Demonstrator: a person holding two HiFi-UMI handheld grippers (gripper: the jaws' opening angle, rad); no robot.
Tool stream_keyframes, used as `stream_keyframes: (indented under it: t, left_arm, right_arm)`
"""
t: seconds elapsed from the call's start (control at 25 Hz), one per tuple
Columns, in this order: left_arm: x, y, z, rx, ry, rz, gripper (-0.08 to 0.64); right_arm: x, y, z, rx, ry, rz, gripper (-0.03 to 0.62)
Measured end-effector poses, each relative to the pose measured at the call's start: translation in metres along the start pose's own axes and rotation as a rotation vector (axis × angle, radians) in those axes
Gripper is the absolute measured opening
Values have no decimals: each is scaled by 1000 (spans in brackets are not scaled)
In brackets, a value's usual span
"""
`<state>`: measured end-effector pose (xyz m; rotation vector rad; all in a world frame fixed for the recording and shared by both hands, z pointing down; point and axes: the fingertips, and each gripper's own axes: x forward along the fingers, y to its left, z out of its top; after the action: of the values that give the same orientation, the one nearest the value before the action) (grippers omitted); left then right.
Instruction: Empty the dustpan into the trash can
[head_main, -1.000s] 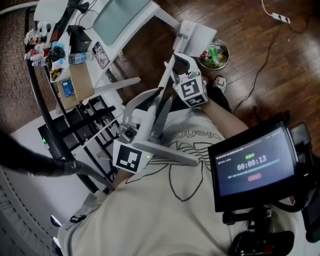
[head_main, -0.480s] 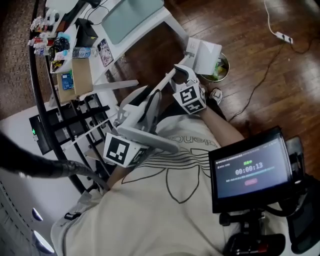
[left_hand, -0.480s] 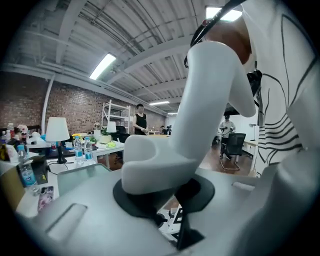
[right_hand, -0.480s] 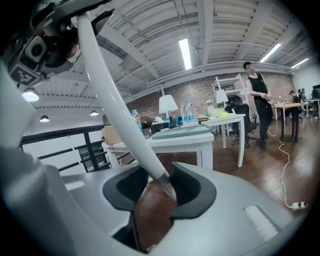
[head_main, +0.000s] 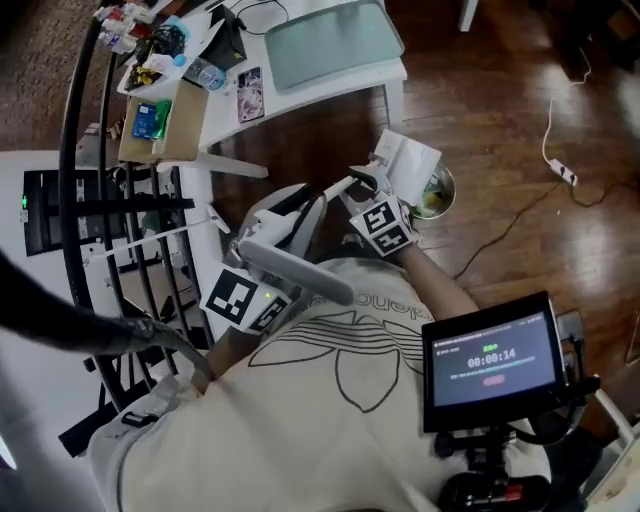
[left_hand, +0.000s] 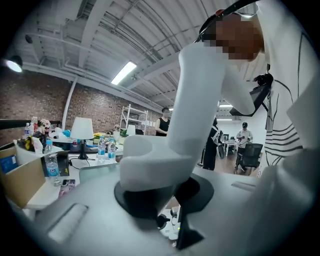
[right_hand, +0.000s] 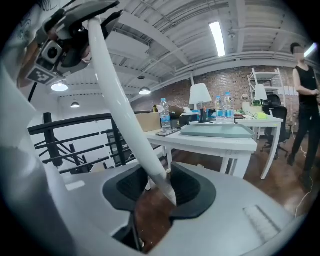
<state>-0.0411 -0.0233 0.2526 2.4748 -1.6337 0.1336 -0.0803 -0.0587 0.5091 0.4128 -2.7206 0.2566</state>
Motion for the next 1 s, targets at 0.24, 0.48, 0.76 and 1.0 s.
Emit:
stream_keyframes:
  t: [0.24,0.48,0.76,1.0]
  left_arm:
    - [-52,55,10,-102,-33,145,78]
    - [-114,110,-22,-238,-23,333,74]
    - [-183,162,-72,-409,-37,543,69]
    - [-216,180,-98,-450,-1,608,67]
  right_arm:
    - [36,48,22,-65,46,105,141]
    - [77,119,-1,-72,162,307,146]
    - [83,199,-38,-131,268,514,137]
    - [62,181,-34,-21,208,423,3]
